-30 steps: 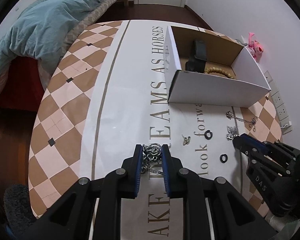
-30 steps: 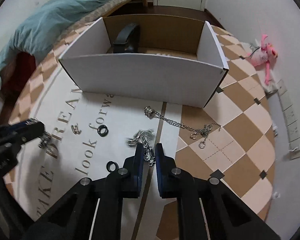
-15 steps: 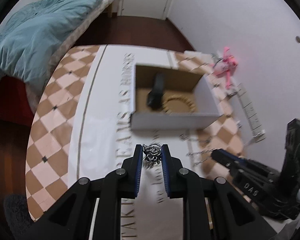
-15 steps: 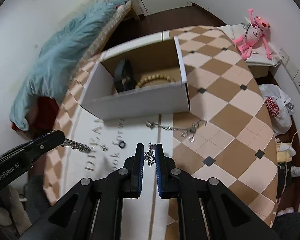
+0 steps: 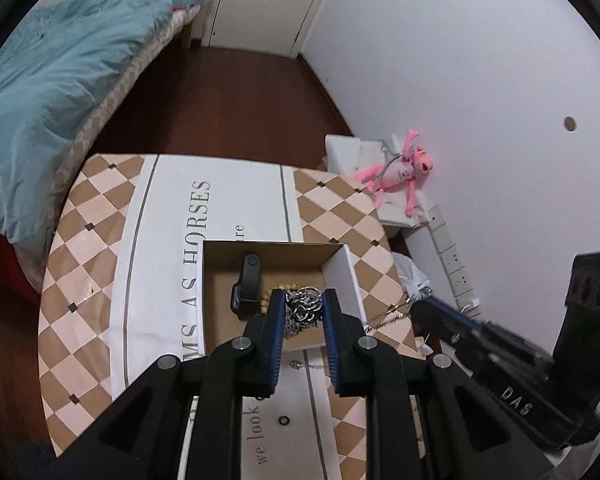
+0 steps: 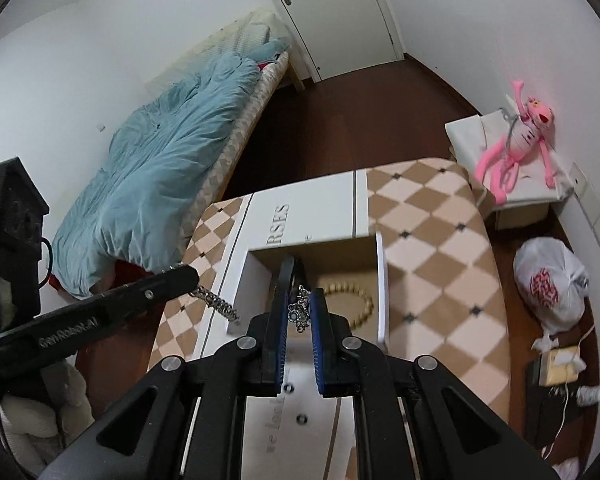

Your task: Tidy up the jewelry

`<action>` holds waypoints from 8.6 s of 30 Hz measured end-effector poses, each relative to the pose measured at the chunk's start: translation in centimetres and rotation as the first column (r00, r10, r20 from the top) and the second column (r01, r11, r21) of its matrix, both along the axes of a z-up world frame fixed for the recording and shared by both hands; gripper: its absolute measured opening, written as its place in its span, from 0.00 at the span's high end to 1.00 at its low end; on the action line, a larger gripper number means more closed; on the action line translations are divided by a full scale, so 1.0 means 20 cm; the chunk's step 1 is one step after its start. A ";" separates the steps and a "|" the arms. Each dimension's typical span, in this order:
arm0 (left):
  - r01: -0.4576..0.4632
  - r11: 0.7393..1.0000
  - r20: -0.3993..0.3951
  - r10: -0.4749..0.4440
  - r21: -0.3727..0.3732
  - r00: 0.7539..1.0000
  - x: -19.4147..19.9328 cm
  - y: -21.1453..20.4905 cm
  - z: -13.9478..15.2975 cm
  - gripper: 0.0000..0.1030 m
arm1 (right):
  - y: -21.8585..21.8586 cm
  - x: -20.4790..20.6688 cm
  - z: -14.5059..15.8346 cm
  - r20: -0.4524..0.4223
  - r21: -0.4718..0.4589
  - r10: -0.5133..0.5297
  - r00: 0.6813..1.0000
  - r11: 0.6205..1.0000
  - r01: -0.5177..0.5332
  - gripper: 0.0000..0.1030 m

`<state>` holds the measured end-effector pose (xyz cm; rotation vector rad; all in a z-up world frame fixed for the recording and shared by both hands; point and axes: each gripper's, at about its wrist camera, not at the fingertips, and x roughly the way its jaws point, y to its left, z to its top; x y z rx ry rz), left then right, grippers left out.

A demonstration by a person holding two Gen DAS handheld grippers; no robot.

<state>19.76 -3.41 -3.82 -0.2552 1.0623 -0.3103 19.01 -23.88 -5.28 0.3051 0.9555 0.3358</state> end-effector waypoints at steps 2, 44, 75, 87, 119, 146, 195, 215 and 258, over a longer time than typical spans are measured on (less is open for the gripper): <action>-0.003 1.000 -0.023 0.003 0.022 1.000 0.06 0.01 -0.05 0.85 | 0.01 0.09 -0.03 -0.021 -0.022 0.006 1.000 1.000 -0.006 0.89; -0.145 0.903 -0.004 0.160 0.405 0.987 0.10 0.08 -0.42 0.01 | 0.11 0.24 -0.53 -0.240 -0.443 -0.136 0.961 0.897 0.016 0.06; -0.175 0.929 0.195 0.115 0.326 0.974 -0.50 -0.02 0.10 0.01 | 0.00 -0.41 0.14 0.085 -0.397 -0.208 0.974 0.890 0.225 0.06; -0.263 0.901 0.177 0.213 0.345 0.961 -0.53 0.06 -0.03 0.01 | -0.07 -0.47 0.01 0.005 -0.332 -0.223 0.975 0.919 0.212 0.06; -0.188 0.853 -0.080 0.259 0.488 0.963 -0.47 0.15 -0.79 0.02 | 0.03 -0.17 -0.85 -0.090 -0.375 -0.188 0.978 0.916 0.141 0.99; -0.167 0.937 -0.051 0.191 0.305 0.980 -0.40 0.16 -0.76 0.90 | 0.07 -0.27 -0.70 -0.135 -0.173 -0.054 0.989 0.985 0.030 0.57; -0.022 0.999 -0.122 0.026 0.039 0.992 0.18 0.06 -0.35 0.90 | 0.07 0.29 -0.10 -0.044 -0.051 0.028 0.999 0.998 -0.030 0.88; -0.098 0.968 -0.101 0.124 0.232 0.987 0.27 0.13 -0.32 0.04 | 0.08 0.43 -0.33 -0.230 -0.100 0.039 0.972 0.993 -0.064 0.65; -0.195 0.918 0.181 0.139 0.344 0.974 -0.32 0.04 -0.02 0.02 | 0.07 -0.23 0.00 0.072 -0.448 -0.200 0.977 0.869 0.211 0.05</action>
